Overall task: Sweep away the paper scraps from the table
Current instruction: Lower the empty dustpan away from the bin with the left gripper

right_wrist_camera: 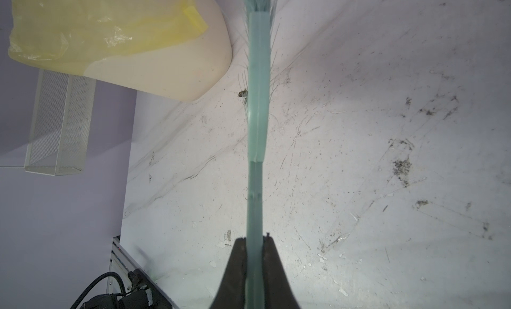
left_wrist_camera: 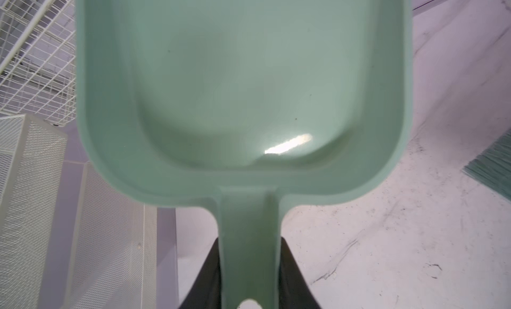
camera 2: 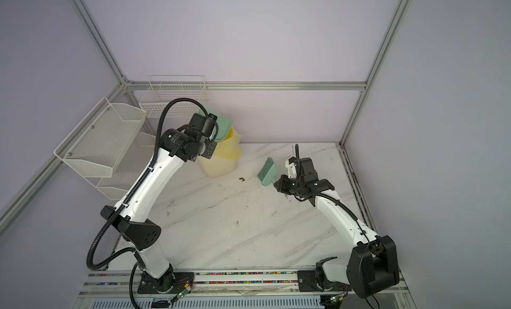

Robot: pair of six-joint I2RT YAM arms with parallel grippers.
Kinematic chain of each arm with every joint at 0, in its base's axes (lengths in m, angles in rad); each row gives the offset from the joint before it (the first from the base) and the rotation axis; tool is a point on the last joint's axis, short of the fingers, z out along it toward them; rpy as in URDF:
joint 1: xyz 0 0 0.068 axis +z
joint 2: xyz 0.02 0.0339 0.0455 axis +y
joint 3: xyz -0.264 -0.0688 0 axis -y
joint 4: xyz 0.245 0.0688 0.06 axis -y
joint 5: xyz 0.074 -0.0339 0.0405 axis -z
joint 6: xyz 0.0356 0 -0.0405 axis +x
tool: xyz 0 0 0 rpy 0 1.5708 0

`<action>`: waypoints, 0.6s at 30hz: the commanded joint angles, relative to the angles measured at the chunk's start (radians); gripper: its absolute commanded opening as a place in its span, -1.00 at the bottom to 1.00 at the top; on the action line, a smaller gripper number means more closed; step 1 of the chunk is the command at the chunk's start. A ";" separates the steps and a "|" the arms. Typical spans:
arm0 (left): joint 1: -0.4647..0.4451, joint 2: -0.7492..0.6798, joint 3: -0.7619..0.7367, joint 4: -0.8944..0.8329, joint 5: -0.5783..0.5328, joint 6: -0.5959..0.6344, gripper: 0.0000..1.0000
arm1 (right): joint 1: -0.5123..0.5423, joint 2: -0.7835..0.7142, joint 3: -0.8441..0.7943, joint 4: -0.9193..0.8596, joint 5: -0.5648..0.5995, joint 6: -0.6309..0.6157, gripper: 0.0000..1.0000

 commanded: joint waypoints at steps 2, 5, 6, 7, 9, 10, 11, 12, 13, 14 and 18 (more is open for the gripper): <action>-0.002 -0.036 0.090 0.009 0.134 -0.121 -0.79 | -0.021 -0.016 0.013 0.026 0.003 0.011 -1.00; -0.011 -0.036 0.085 0.020 0.212 -0.144 -0.78 | -0.047 -0.015 0.014 0.018 0.002 0.009 -1.00; -0.015 -0.036 0.082 0.025 0.233 -0.143 -0.78 | -0.056 -0.015 0.014 0.016 -0.001 0.006 -1.00; -0.024 -0.036 0.079 0.034 0.250 -0.138 -0.78 | -0.069 -0.014 0.015 0.016 -0.007 0.001 -1.00; -0.053 -0.029 0.075 0.041 0.234 -0.132 -0.78 | -0.094 -0.010 0.016 0.019 -0.010 -0.014 -1.00; -0.070 -0.025 0.075 0.043 0.224 -0.131 -0.78 | -0.109 -0.006 0.015 0.019 -0.008 -0.020 -1.00; -0.087 -0.021 0.075 0.046 0.219 -0.132 -0.78 | -0.127 -0.002 0.013 0.018 -0.010 -0.025 -1.00; -0.101 -0.017 0.072 0.049 0.218 -0.136 -0.78 | -0.143 0.002 0.011 0.018 -0.018 -0.027 -1.00; -0.117 -0.015 0.068 0.054 0.219 -0.140 -0.78 | -0.157 0.004 0.010 0.023 -0.024 -0.027 -1.00; -0.133 -0.013 0.061 0.061 0.219 -0.145 -0.78 | -0.169 0.004 0.005 0.030 -0.032 -0.027 -1.00; -0.189 -0.022 0.000 0.109 0.225 -0.163 -0.78 | -0.200 -0.006 0.006 0.050 -0.024 0.005 -1.00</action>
